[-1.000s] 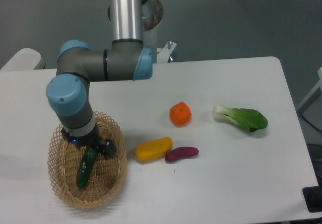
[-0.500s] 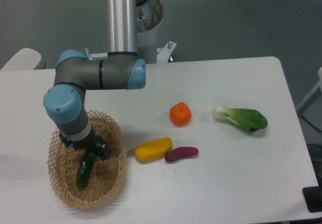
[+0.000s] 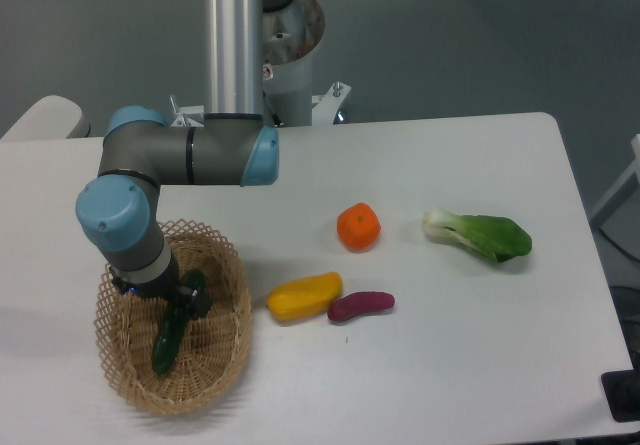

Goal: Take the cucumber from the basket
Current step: 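Lower the gripper onto the cucumber and close on it, then lift the cucumber up out of the basket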

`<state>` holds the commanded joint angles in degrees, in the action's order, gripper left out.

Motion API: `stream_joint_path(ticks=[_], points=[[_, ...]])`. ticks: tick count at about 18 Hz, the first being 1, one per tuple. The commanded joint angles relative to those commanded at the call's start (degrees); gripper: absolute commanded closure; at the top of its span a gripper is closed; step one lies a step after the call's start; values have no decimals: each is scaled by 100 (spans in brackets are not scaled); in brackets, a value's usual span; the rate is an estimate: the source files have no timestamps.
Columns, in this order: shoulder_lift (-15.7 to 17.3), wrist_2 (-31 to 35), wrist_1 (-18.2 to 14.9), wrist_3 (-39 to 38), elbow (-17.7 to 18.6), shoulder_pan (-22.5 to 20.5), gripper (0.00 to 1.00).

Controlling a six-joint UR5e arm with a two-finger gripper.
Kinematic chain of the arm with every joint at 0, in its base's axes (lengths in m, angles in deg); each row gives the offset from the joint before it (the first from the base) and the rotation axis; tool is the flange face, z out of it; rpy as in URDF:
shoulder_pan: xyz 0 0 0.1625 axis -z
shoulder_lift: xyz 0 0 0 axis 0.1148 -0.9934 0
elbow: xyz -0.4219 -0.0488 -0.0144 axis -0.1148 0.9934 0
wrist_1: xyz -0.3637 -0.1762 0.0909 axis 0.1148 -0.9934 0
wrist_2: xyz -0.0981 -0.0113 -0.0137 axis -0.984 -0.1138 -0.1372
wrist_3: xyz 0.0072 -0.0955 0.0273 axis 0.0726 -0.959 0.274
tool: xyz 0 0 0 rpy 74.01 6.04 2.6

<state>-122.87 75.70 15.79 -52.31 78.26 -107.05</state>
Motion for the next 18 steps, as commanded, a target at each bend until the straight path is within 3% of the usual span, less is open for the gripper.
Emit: stream_joint_path(ticks=[3,6,13,18], points=[[-53,18,9,9,-18,0,2],[-62,18,26,105,-27,0,26],[-62,9,35,316,-62,0,58],[-27,9,35,378,-114,-9,69]])
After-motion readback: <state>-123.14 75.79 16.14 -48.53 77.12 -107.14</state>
